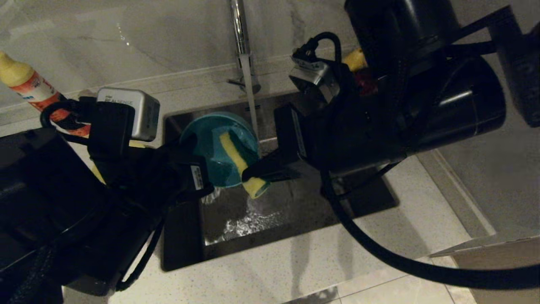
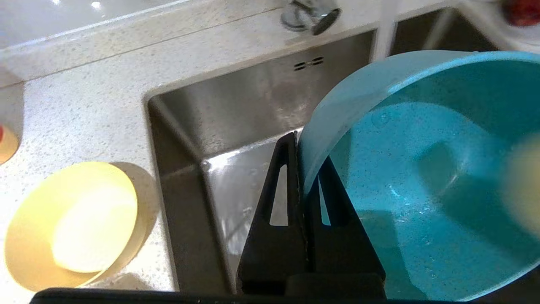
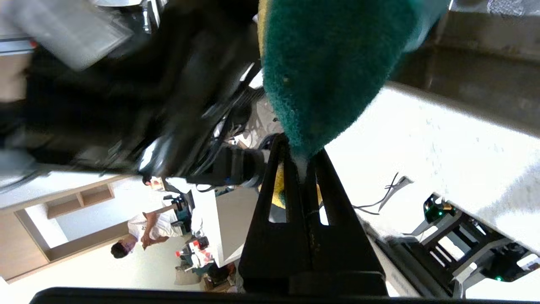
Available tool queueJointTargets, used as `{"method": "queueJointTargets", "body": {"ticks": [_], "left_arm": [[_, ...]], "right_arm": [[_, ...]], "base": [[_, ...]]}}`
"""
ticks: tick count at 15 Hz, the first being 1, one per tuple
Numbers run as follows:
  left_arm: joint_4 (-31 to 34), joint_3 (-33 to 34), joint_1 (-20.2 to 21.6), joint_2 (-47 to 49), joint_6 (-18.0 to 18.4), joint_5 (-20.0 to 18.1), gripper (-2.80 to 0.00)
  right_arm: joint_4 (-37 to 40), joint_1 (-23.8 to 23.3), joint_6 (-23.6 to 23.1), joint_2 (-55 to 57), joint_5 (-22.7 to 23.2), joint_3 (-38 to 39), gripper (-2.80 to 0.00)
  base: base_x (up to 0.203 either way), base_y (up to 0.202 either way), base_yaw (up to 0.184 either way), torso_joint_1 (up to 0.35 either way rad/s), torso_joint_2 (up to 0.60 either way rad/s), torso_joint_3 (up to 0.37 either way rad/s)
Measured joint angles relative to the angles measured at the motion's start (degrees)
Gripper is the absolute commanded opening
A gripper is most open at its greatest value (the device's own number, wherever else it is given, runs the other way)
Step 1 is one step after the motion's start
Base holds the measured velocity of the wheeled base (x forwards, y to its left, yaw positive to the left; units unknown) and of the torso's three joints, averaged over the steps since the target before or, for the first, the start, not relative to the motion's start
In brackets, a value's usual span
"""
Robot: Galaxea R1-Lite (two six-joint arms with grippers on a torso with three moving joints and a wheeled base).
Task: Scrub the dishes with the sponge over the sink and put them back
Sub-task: Wipe the bowl, then rinse the bowl
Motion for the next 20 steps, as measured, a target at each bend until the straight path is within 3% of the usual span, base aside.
{"method": "queueJointTargets", "body": {"ticks": [4,9,13,16,20], "left_arm": [[0.32,-1.98,3.43,2.43,-0.32,-0.05,-2.80],[0.88,-2.88,7.94,6.27,-3.60,-0.17,-2.80],[2.28,-5.94,11.81,11.17,-6.50,-0.48,-2.80],[7.19,-12.48,12.92,15.35,-11.96,-0.56,-2.80],[21.84,-25.40,13.43,20.03,-22.86,-2.62,-2.80]], "right_arm": [[1.52,0.02,-0.07,-4.99,0.24,2.63,-2.80],[2.56,0.51,-0.04,-13.06,-0.06,7.83,-2.80],[4.89,-1.98,-0.46,-17.82,-0.30,8.86,-2.80],[5.29,-3.90,-1.76,-19.97,-0.28,11.43,-2.80],[4.89,-6.91,-3.84,-22.05,-0.24,16.46,-2.80]], "base": [[0.000,0.000,0.000,0.000,0.00,0.000],[0.000,0.000,0.000,0.000,0.00,0.000],[0.000,0.000,0.000,0.000,0.00,0.000],[0.000,0.000,0.000,0.000,0.00,0.000],[0.000,0.000,0.000,0.000,0.00,0.000]]}}
